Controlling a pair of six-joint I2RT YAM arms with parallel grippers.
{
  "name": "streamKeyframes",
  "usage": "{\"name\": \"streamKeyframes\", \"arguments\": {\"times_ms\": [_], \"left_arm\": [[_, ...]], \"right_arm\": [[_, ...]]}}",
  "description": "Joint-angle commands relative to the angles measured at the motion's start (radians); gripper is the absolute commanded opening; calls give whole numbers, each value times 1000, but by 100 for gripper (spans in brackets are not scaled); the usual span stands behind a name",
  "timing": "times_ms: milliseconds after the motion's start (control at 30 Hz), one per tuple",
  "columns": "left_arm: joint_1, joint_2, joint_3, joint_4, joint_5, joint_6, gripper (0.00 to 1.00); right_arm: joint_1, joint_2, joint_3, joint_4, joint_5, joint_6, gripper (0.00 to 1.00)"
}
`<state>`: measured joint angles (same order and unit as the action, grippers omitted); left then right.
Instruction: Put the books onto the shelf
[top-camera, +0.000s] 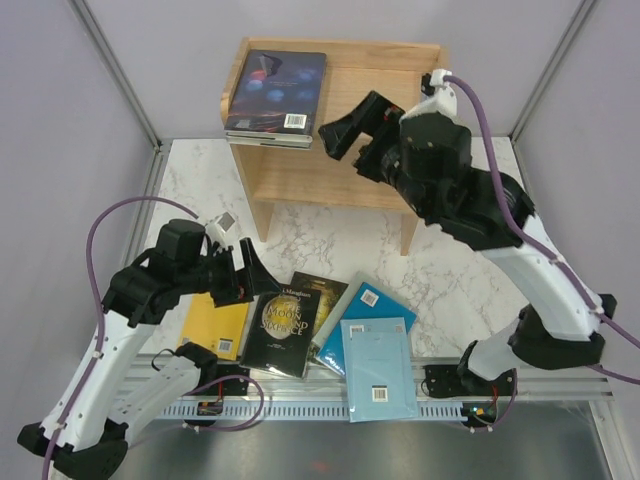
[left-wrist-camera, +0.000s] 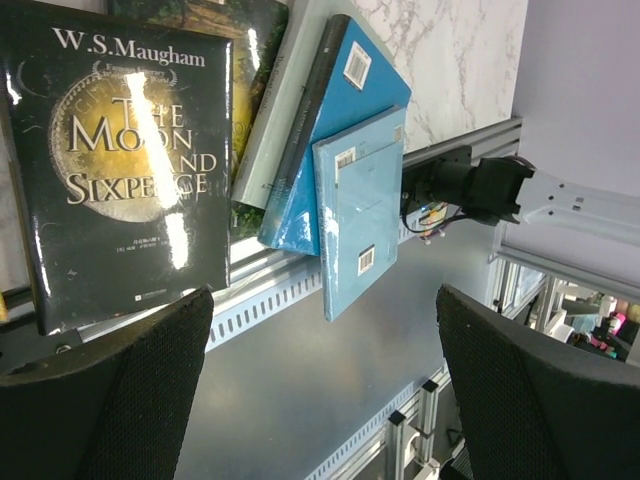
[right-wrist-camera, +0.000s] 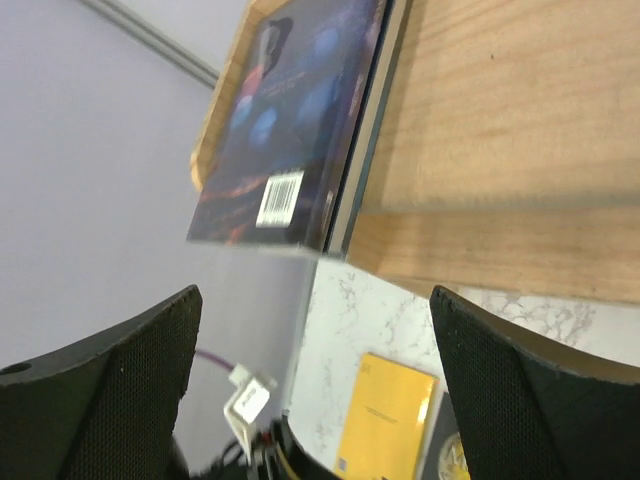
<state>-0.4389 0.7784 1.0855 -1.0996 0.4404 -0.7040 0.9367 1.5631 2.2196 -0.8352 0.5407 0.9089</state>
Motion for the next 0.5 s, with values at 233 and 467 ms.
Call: {"name": "streamKeyframes", "arguments": {"times_ms": [233, 467], "left_arm": [[3, 55, 60, -66, -314, 29, 97], [3, 15, 5, -66, -493, 63, 96]], "right_arm": [[554, -221, -503, -279, 361, 97, 98], [637, -260, -828, -371, 194, 448, 98]]}}
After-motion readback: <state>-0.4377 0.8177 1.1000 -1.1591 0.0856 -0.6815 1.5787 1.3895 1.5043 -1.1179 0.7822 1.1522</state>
